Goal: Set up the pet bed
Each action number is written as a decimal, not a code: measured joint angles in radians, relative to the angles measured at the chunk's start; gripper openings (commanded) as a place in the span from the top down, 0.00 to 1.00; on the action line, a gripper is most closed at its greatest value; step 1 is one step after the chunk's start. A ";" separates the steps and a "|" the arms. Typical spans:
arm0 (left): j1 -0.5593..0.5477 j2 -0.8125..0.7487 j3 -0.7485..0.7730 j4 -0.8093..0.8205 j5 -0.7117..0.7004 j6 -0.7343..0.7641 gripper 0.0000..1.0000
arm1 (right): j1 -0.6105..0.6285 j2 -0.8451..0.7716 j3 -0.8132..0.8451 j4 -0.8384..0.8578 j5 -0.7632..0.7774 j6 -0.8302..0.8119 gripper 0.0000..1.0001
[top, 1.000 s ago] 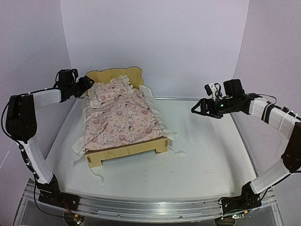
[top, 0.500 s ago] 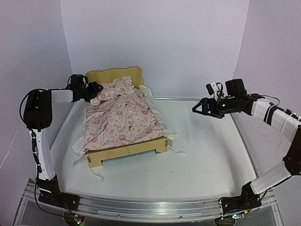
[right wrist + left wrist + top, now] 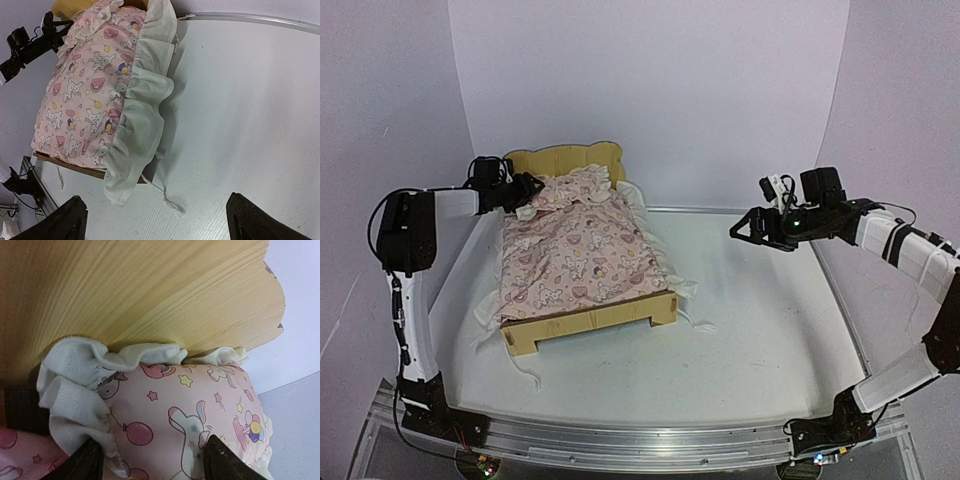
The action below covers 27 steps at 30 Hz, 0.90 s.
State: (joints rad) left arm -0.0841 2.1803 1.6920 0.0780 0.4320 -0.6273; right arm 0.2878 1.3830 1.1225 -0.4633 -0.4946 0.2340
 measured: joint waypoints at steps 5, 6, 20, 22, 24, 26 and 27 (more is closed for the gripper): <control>0.001 -0.161 -0.117 -0.060 -0.073 0.136 0.16 | 0.000 -0.002 0.000 -0.014 0.099 -0.003 0.02; 0.001 -0.224 -0.146 -0.083 -0.097 0.172 0.16 | 0.000 -0.005 0.000 -0.023 0.139 -0.006 0.02; 0.005 -1.274 -0.468 -0.214 -0.332 0.497 0.13 | -0.126 -0.489 -0.132 0.014 0.524 -0.095 0.02; 0.005 -1.371 -0.497 -0.226 -0.344 0.511 0.12 | -0.125 -0.598 -0.125 0.052 0.542 -0.116 0.02; 0.005 -1.444 -0.505 -0.234 -0.357 0.523 0.12 | -0.125 -0.675 -0.106 0.077 0.555 -0.129 0.02; 0.005 -1.478 -0.505 -0.232 -0.362 0.526 0.12 | -0.125 -0.717 -0.083 0.093 0.566 -0.134 0.02; 0.005 -1.485 -0.505 -0.232 -0.364 0.527 0.12 | -0.125 -0.731 -0.074 0.102 0.570 -0.136 0.02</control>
State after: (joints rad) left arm -0.0795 0.6949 1.1870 -0.1535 0.0677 -0.1005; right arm 0.1627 0.6525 1.0489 -0.3611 0.0757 0.0978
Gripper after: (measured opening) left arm 0.875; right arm 0.983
